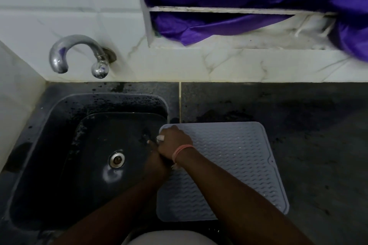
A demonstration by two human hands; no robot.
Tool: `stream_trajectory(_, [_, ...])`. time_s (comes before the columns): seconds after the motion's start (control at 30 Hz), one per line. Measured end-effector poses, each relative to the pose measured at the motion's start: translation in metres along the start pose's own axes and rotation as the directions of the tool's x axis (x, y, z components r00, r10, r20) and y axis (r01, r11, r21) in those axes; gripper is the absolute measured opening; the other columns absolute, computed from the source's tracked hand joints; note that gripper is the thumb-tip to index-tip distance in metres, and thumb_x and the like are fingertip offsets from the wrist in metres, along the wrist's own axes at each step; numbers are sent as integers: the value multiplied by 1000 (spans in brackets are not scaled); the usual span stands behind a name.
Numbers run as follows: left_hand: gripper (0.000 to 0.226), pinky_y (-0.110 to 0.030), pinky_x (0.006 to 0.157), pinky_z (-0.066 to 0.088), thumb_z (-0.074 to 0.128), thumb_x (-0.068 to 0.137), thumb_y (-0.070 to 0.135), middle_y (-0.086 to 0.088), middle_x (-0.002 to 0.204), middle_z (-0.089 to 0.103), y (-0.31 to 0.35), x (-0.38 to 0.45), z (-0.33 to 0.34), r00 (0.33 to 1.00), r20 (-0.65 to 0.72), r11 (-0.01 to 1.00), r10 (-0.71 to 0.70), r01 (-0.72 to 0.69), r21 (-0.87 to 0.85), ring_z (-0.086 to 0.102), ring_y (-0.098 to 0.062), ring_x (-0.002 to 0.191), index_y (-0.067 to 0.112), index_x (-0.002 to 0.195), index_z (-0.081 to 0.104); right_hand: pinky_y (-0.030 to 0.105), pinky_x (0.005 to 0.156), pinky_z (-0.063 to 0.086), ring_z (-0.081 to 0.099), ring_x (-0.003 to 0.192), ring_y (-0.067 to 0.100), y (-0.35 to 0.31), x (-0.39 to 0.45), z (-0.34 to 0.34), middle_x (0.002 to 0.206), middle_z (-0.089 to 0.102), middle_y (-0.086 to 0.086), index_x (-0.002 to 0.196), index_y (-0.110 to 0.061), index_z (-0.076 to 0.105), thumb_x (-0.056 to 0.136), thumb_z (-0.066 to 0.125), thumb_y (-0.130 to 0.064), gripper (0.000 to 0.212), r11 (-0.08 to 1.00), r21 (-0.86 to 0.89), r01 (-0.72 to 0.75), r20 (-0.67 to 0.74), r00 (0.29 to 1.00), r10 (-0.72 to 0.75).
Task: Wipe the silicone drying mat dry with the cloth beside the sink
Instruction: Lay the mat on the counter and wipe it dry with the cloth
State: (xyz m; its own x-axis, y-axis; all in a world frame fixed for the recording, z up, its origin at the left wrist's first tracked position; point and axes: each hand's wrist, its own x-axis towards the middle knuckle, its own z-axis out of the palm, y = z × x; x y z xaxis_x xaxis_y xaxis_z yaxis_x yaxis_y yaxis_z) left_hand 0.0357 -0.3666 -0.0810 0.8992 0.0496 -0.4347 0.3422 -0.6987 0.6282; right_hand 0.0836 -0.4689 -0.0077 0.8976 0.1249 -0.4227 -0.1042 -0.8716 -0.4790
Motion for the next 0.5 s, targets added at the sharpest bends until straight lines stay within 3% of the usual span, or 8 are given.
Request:
stream_trajectory(0.1, [100,-15,100,42,70,92,30,-3,145,52,2,1,2,998,48,997,43,-40,-72,55,-11,123,8,159,0,41,95,50,60,107,28,34,-15,-10,117,59,8,113,-21,65,85,51,-38,36,980,190,-57,-100,992,77])
stream_trajectory(0.17, [127,-31,114,37,84,76,38,-9,155,42,15,-6,-4,994,83,989,69,-57,-140,46,-21,138,12,159,-9,40,97,50,60,105,30,71,-32,-21,117,57,12,115,-19,65,87,53,-30,32,956,272,-111,-209,963,171])
stream_trajectory(0.23, [143,-41,115,34,92,63,38,-12,159,36,20,-13,-6,991,103,985,81,-64,-158,38,-30,144,15,159,-11,41,91,52,62,98,34,111,-50,-35,110,57,14,111,-18,66,88,53,-26,27,933,311,-183,-316,905,283])
stream_trajectory(0.4, [147,-43,114,32,91,57,45,-15,162,30,18,-11,-7,991,109,991,77,-64,-113,31,-34,147,16,160,-9,45,93,52,60,102,40,200,-89,-67,120,55,20,120,-17,62,93,51,-27,31,871,232,-432,-438,753,490])
stream_trajectory(0.5, [142,-47,115,32,91,64,44,-16,162,28,17,-9,-6,992,111,994,55,-43,-103,28,-35,148,17,160,-10,49,95,49,52,114,40,221,-91,-75,130,48,19,128,-20,57,96,47,-32,36,833,129,-537,-405,739,539])
